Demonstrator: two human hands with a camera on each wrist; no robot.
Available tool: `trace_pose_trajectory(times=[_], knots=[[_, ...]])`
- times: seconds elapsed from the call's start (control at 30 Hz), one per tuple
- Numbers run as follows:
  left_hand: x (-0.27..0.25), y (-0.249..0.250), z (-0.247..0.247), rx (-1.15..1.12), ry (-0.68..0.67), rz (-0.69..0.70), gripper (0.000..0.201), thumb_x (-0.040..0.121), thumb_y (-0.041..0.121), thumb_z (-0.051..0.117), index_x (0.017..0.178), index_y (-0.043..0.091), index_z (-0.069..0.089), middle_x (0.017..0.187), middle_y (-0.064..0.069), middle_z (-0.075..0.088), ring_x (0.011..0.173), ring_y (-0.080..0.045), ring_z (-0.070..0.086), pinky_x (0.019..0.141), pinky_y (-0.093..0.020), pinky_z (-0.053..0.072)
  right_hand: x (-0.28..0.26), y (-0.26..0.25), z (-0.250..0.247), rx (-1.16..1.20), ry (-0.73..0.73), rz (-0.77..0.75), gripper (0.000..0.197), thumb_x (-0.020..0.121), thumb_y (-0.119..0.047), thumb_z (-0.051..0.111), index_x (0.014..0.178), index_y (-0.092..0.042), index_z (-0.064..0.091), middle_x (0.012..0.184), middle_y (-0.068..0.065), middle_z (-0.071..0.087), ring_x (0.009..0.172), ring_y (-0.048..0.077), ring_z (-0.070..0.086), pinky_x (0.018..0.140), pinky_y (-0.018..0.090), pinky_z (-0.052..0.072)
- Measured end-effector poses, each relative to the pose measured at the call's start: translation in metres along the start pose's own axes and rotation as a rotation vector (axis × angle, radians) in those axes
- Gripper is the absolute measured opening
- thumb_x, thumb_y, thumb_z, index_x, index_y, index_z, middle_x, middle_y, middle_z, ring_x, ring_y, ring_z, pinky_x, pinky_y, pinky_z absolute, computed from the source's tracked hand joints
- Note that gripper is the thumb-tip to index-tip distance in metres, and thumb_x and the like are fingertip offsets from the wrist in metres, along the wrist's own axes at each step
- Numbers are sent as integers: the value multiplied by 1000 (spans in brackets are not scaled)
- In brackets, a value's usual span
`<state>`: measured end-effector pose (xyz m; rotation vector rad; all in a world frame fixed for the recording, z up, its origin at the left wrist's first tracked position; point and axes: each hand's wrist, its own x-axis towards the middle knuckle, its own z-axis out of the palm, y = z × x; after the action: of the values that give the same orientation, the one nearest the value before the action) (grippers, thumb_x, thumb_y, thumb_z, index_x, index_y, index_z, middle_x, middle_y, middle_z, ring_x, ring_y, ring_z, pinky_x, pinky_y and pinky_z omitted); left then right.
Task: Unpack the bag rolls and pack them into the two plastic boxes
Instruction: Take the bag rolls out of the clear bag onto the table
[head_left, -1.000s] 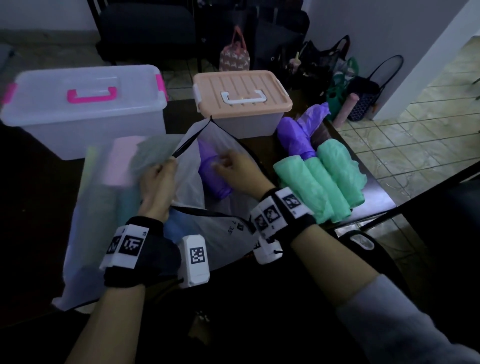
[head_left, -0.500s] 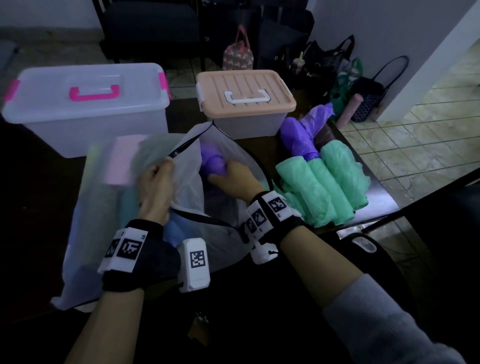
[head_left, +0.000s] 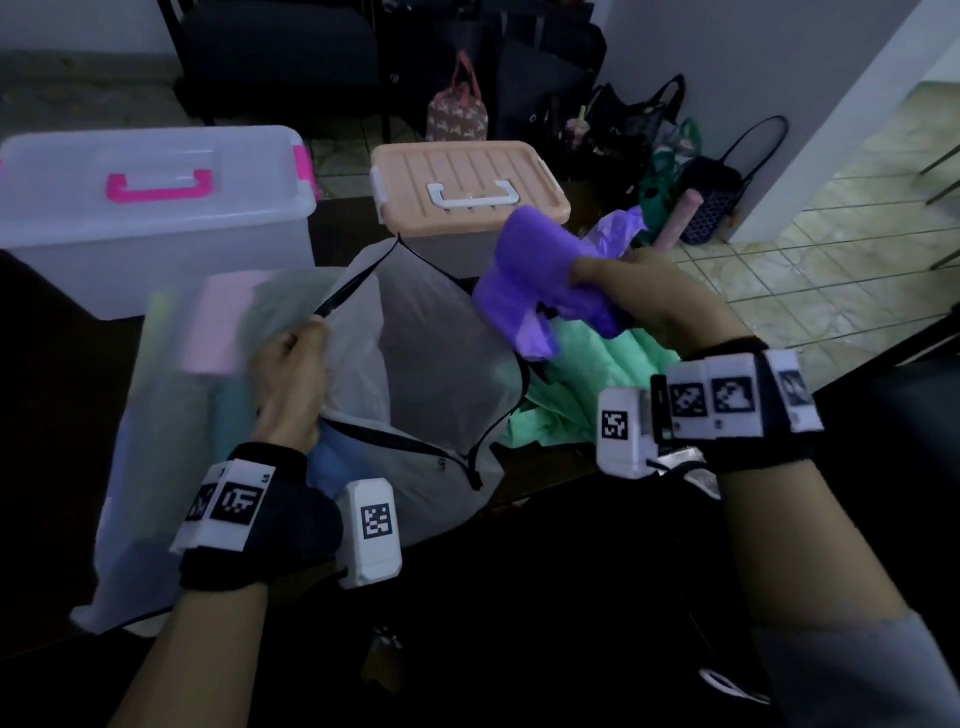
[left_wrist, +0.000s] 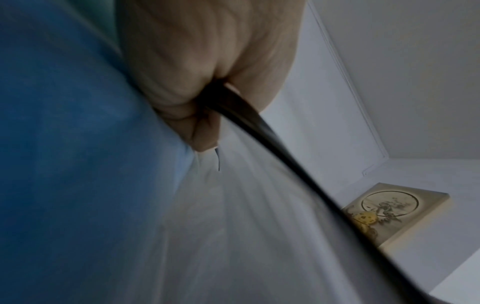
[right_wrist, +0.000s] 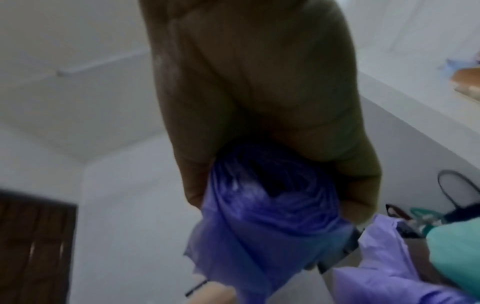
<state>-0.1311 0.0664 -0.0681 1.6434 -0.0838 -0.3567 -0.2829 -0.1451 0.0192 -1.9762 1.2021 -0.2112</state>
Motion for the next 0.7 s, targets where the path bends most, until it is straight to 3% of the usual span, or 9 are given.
trace_pose_trajectory(times=[0.07,0.1,0.17,0.23,0.37,0.5,0.7], knots=[[-1,2,0,9,2,1,28,93,23,50,65,25,48,67,5,46,61,-9,41,59,-24,35,11,-2,5,-146,43,2,32,82,-36,61,94,-7,58,87,11,55,75,24,51,54,27,34],[-2,3,1,12,6,-2,27,93,23,49,66,25,49,68,4,47,61,-9,41,59,-24,35,16,-4,10,-219,46,-1,35,86,-34,58,105,-5,57,94,13,53,84,25,50,58,27,35],[-3,4,1,18,14,-1,26,93,23,49,67,25,51,70,5,49,62,-9,43,60,-24,37,28,-5,22,-303,36,-7,43,90,-30,54,120,0,51,114,19,53,106,31,51,78,31,40],[-4,4,1,32,7,3,26,93,24,48,67,24,50,69,3,48,61,-9,41,59,-25,35,40,-6,34,-377,45,-28,44,90,-30,52,125,-3,46,131,20,48,120,36,47,94,38,38],[-4,3,1,56,1,0,28,95,24,47,67,23,47,65,2,42,57,-9,37,55,-24,34,55,-1,49,-484,65,-35,45,92,-30,50,131,-9,43,137,17,42,123,41,43,100,45,36],[-4,4,0,71,-6,6,28,95,24,46,66,22,46,66,0,42,57,-10,36,53,-23,32,63,14,63,-509,142,102,55,92,-38,50,134,-4,42,138,19,42,127,36,36,102,41,33],[-2,3,1,49,-32,1,28,95,21,47,67,21,47,64,2,41,56,-9,36,53,-22,33,66,18,67,-423,207,70,50,91,-28,50,132,-3,36,137,22,41,129,36,31,105,45,29]])
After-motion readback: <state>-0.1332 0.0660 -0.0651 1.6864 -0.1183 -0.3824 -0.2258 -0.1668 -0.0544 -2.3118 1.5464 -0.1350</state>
